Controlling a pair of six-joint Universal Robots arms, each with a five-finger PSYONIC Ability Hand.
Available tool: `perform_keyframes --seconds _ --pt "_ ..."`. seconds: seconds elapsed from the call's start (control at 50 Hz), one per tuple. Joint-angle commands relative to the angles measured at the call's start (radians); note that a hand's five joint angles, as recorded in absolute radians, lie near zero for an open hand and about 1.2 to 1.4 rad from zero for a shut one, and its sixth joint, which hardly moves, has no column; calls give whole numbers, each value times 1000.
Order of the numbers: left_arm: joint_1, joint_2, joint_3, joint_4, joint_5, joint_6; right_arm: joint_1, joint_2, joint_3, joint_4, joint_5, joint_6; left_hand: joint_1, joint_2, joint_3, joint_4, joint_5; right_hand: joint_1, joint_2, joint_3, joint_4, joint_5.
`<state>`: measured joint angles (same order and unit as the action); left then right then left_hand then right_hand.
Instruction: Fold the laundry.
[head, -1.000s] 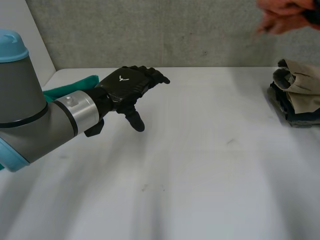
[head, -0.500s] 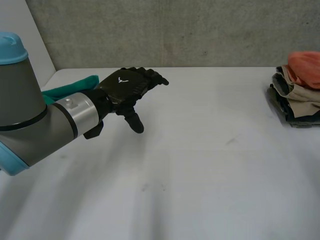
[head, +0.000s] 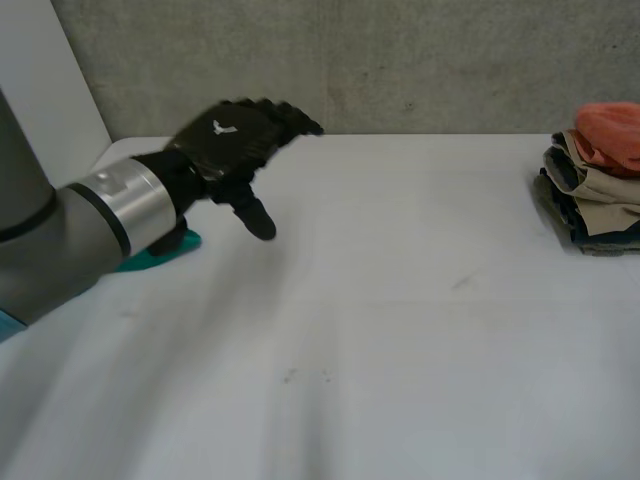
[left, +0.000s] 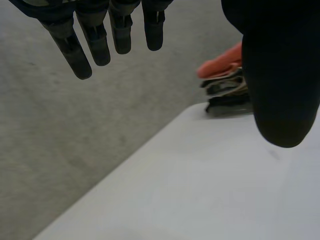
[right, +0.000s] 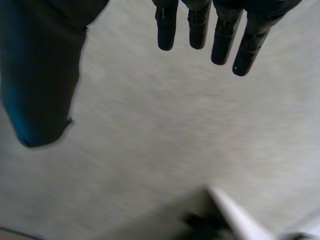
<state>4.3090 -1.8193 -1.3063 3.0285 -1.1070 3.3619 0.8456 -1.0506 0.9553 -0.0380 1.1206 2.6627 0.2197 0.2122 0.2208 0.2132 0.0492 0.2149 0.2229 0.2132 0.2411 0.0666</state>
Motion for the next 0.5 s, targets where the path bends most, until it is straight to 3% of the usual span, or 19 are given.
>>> perform_keyframes --seconds 0.02,0.04,0.12,0.22,0.24,0.32,0.38,0.46,0.5 --pt "86 49 10 59 -141 -4 301 -121 34 -229 186 -32 6 13 5 12 2 -40 -48 -39 -67 -67" --pt "115 57 9 84 -178 1 378 -193 116 -303 167 29 0 7 -1 6 -4 -40 -48 -39 -67 -67" --pt "222 66 2 138 -234 11 493 -354 328 -445 78 153 -3 4 -4 3 -7 -40 -48 -39 -67 -67" --pt "371 22 -10 150 -234 25 712 -411 583 -562 -70 220 -12 -5 -13 -6 -16 -40 -48 -39 -67 -67" --pt "412 -21 -14 151 -234 48 812 -402 644 -574 -112 211 -12 -5 -13 -6 -16 -40 -48 -39 -67 -67" --pt "495 -147 -8 148 -228 172 924 -373 752 -554 -125 148 -24 -16 -25 -17 -28 -40 -48 -39 -67 -67" --pt "518 -224 -7 148 -209 278 940 -329 801 -533 -116 99 -30 -22 -31 -23 -34 -40 -48 -39 -67 -67" --pt "538 -400 24 151 -113 450 964 -247 842 -488 -90 -4 -21 -13 -22 -14 -25 -40 -48 -39 -67 -67" --pt "545 -449 48 151 -90 468 975 -227 849 -470 -79 -39 -6 1 -7 0 -10 -40 -48 -39 -67 -67"
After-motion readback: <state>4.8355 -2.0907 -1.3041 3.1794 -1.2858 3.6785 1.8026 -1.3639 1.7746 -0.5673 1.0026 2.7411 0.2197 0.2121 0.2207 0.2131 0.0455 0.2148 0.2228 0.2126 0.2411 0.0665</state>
